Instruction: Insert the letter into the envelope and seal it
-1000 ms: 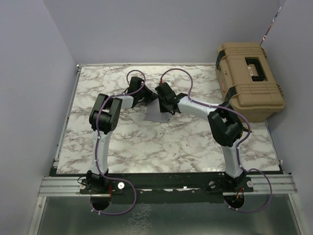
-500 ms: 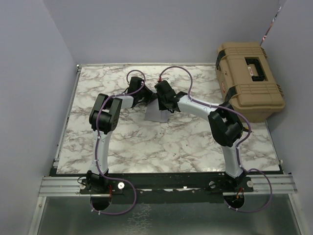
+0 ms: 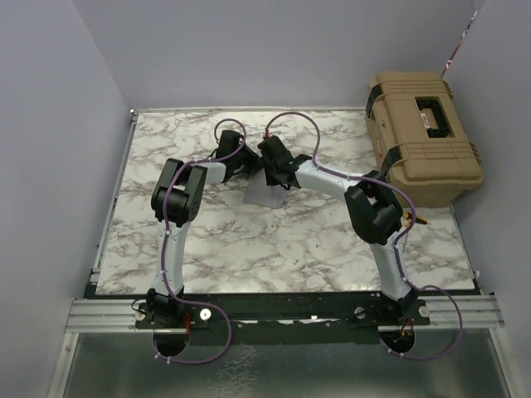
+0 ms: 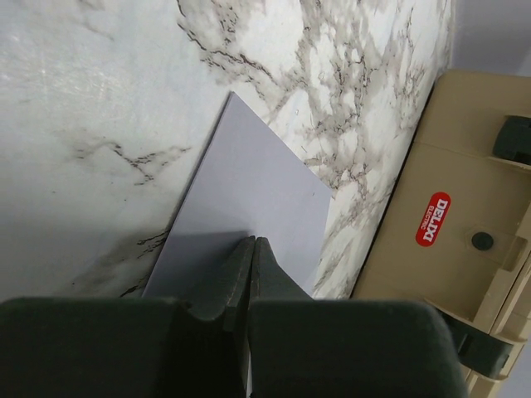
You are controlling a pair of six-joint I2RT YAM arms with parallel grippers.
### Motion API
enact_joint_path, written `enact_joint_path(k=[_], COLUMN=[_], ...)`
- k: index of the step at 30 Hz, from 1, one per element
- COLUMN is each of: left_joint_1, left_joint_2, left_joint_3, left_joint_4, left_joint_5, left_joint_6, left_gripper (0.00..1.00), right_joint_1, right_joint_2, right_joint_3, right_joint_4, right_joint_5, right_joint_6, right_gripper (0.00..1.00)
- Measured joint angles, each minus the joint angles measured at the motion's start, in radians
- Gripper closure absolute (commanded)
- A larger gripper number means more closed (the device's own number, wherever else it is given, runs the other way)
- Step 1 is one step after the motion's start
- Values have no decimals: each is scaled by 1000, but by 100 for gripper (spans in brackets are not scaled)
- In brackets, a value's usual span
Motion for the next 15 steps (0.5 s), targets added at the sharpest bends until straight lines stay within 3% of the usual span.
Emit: enact_joint_path(k=[15], left_joint_1=[10], left_joint_2=[0], left_joint_3=[-10], left_joint_4=[16], left_joint_5=[14], left_joint_6=[-9], left_gripper=[100], right_joint_1=[-48], right_joint_2=[122], right_joint_3=[177], right_joint_4=[-4], right_joint_5=[31], right_joint_6=[-37], right_gripper=[100])
